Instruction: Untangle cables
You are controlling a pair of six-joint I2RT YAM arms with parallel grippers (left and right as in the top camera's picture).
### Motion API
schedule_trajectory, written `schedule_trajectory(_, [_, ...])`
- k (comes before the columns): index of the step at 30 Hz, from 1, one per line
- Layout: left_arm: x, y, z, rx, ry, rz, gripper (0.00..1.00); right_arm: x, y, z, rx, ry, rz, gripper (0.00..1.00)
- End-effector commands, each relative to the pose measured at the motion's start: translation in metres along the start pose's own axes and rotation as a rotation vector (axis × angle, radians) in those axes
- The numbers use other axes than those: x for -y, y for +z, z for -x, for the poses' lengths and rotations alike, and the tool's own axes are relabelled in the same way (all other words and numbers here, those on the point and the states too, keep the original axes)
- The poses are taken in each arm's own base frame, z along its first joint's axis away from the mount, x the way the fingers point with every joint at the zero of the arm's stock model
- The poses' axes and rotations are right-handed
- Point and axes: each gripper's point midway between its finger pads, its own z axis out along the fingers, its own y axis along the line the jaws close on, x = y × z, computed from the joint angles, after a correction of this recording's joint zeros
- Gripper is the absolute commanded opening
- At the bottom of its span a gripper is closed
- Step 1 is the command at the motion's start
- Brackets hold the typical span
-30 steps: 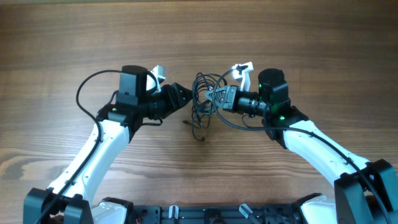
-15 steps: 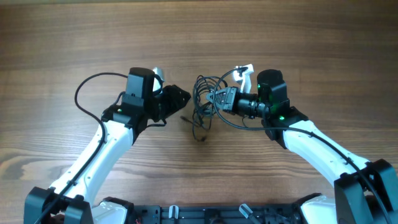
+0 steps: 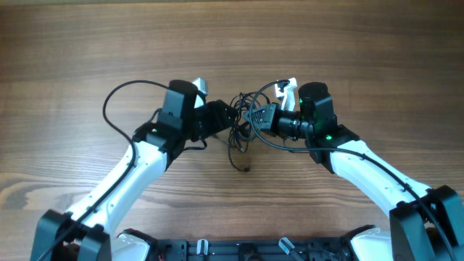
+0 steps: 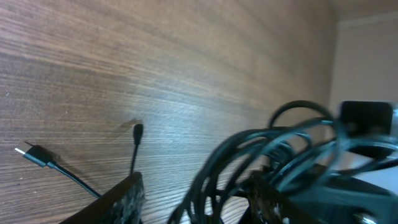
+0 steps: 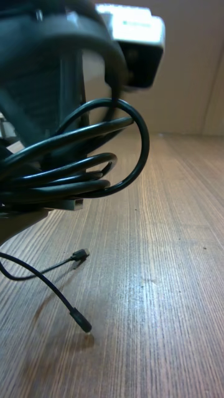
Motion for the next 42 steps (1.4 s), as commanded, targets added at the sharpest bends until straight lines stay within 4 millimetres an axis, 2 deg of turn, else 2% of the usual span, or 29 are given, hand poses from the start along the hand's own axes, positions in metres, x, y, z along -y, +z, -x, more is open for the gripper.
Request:
schedule_trajectory(1, [-0.011, 0.018, -0.012, -0.053, -0.011, 0.041, 0.48, -0.010, 0.002, -0.005, -0.038, -0.016, 0.043, 0.04])
schedule_trajectory(5, [-0.013, 0.020, -0.012, -0.058, -0.018, 0.044, 0.35, -0.009, 0.002, -0.003, -0.027, -0.015, 0.034, 0.05])
schedule_trajectory(9, [-0.023, 0.005, 0.011, 0.001, -0.063, 0.043, 0.29, -0.006, 0.002, -0.003, -0.023, -0.007, 0.019, 0.05])
schedule_trajectory(13, [-0.006, -0.031, 0.031, 0.010, -0.073, -0.111, 0.40, -0.002, 0.002, -0.004, -0.027, 0.003, 0.007, 0.05])
schedule_trajectory(14, [0.007, -0.043, 0.032, 0.001, -0.005, -0.185, 0.47, -0.002, 0.002, -0.003, -0.022, 0.002, 0.005, 0.05])
schedule_trajectory(15, [0.025, -0.057, 0.024, -0.024, 0.115, -0.277, 0.58, -0.001, 0.002, -0.001, -0.012, 0.002, -0.004, 0.05])
schedule_trajectory(16, [0.029, -0.060, 0.020, -0.032, 0.144, -0.290, 0.62, 0.000, 0.002, -0.001, -0.008, 0.002, -0.006, 0.05])
schedule_trajectory(19, [0.028, -0.055, 0.010, -0.051, 0.175, -0.262, 0.62, 0.000, 0.002, -0.001, -0.010, 0.006, -0.005, 0.05])
schedule_trajectory(25, [0.016, -0.024, -0.012, -0.101, 0.185, -0.142, 0.54, -0.001, 0.002, -0.002, -0.016, 0.005, 0.000, 0.05])
schedule_trajectory(31, [-0.001, -0.002, -0.019, -0.114, 0.132, -0.042, 0.53, -0.009, 0.002, -0.008, -0.053, -0.006, 0.043, 0.05])
schedule_trajectory(38, [-0.021, 0.007, -0.008, -0.064, 0.073, 0.056, 0.50, -0.041, -0.003, -0.016, -0.116, -0.136, 0.199, 0.04])
schedule_trajectory(40, [-0.017, 0.008, -0.005, -0.050, 0.083, 0.040, 0.43, -0.043, -0.004, -0.019, -0.134, -0.137, 0.212, 0.05])
schedule_trajectory(42, [-0.012, 0.008, -0.001, -0.032, 0.097, 0.020, 0.23, -0.043, -0.004, -0.021, -0.142, -0.135, 0.216, 0.05])
